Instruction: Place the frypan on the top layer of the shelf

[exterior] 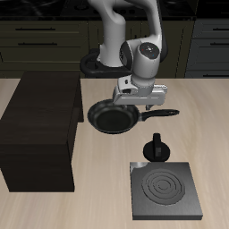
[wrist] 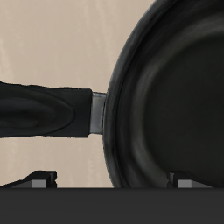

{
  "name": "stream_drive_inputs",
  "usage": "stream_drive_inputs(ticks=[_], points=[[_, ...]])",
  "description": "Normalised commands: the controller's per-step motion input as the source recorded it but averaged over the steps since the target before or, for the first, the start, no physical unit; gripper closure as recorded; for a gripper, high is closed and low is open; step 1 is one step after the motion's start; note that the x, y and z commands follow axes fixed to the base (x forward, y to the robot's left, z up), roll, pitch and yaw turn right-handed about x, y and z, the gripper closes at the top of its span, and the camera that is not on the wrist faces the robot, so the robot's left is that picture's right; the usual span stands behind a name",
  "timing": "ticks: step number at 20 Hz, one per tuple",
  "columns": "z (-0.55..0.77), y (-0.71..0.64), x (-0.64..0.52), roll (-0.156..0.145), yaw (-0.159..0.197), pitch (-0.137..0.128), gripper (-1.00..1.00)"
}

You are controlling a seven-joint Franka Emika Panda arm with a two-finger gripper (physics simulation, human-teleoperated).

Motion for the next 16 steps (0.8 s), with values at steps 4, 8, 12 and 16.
stream_drive_inputs(ticks=[4, 8, 12, 16], points=[[-0.11, 0.05, 0.01, 0.005, -0.002, 0.017, -1.00], [-0.16, 0.05, -0.01, 0.009, 0.010, 0.024, -1.00], [-0.18, -0.01, 0.03, -0.001, 0.009, 0.036, -1.00], [-0.14, -0.07, 0.01, -0.002, -0.029, 0.027, -1.00]])
